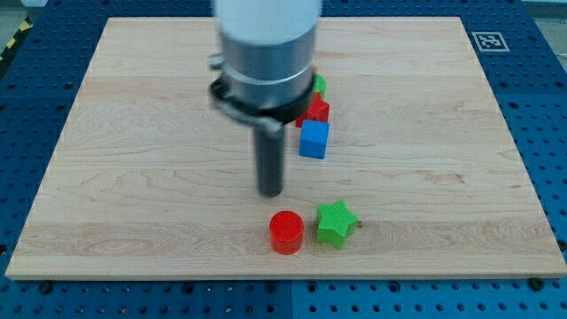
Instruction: Push the red circle slightly up
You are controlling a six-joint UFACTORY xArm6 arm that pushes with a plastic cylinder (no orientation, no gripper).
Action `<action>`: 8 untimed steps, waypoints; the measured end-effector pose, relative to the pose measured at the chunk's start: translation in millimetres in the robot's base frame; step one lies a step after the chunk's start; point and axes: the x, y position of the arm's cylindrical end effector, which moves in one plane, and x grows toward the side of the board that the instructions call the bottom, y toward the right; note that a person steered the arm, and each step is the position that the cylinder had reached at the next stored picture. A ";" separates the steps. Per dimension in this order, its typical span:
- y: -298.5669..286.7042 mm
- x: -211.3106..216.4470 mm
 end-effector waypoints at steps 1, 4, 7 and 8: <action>-50.5 38.9; 37.9 76.4; 62.3 35.8; 47.3 41.7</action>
